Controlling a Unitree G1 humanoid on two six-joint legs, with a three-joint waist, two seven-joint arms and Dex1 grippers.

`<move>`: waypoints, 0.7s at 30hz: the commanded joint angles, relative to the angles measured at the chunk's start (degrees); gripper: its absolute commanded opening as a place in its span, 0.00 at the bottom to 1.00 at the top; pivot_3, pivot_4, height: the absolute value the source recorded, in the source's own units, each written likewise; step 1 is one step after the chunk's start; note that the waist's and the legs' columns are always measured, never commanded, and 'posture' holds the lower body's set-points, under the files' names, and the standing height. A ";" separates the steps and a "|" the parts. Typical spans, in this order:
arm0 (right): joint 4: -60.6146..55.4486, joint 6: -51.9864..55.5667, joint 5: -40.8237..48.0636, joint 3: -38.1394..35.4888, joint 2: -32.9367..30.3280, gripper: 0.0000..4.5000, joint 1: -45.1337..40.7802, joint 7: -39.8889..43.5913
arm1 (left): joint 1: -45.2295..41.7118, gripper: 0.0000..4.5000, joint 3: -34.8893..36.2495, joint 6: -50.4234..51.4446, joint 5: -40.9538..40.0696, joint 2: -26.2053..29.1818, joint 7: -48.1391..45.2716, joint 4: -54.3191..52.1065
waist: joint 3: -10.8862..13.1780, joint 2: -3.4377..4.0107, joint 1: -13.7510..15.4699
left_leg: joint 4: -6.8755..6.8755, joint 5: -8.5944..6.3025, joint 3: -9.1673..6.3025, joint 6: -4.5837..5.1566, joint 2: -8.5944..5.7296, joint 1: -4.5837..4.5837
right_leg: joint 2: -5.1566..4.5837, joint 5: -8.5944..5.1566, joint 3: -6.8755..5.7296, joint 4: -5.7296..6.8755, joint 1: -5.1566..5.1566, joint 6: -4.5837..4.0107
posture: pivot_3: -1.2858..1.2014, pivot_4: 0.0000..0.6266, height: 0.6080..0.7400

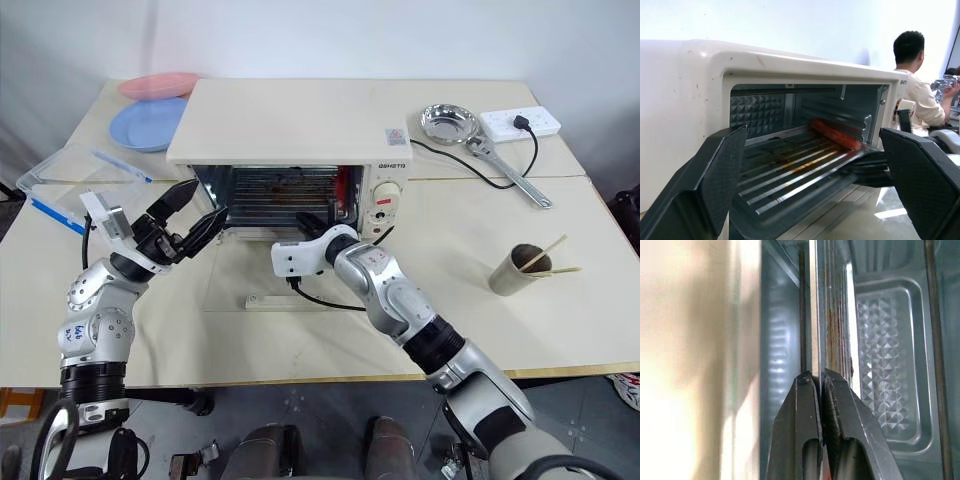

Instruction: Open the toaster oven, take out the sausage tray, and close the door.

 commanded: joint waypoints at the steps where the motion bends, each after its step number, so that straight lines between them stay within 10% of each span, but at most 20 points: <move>1: -7.53 -1.26 -1.84 -2.94 -2.97 0.01 2.69 -0.07 | -1.02 1.00 0.84 -0.85 0.28 1.23 -0.03 0.77 | 0.00 0.00 0.15 | 0.00 0.00 -0.03 0.00 -0.01 -0.02 | 0.00 0.00 -0.02 -0.01 0.00 0.00 | 0.52 0.24 1.00; 21: -23.47 -5.95 0.36 -8.35 -9.34 0.01 15.36 6.83 | -4.25 1.00 0.64 -1.78 0.98 3.32 -3.46 6.55 | 0.02 -0.03 1.66 | 0.30 0.00 -0.26 0.04 -0.05 -0.41 | 0.01 0.00 -0.22 -0.20 0.00 0.00 | 0.52 0.24 1.00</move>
